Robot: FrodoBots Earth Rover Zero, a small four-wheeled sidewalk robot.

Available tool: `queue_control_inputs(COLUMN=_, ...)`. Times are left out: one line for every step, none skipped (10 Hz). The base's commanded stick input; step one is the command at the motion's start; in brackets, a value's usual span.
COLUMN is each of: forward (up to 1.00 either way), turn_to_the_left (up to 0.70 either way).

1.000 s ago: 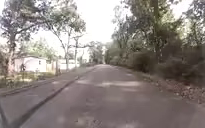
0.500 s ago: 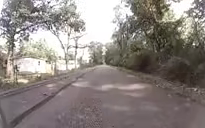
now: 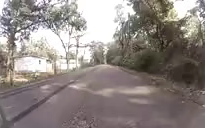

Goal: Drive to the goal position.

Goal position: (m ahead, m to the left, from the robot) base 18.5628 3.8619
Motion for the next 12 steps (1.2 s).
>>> queue_control_inputs(forward=0.70, turn_to_the_left=0.00)
queue_control_inputs(forward=0.70, turn_to_the_left=0.00)
queue_control_inputs(forward=0.70, turn_to_the_left=0.00)
queue_control_inputs(forward=0.70, turn_to_the_left=0.00)
queue_control_inputs(forward=0.70, turn_to_the_left=0.00)
queue_control_inputs(forward=0.70, turn_to_the_left=0.00)
queue_control_inputs(forward=0.70, turn_to_the_left=0.00)
queue_control_inputs(forward=0.70, turn_to_the_left=0.00)
queue_control_inputs(forward=0.70, turn_to_the_left=0.00)
queue_control_inputs(forward=0.70, turn_to_the_left=0.00)
queue_control_inputs(forward=0.70, turn_to_the_left=0.00)
queue_control_inputs(forward=0.70, turn_to_the_left=0.00)
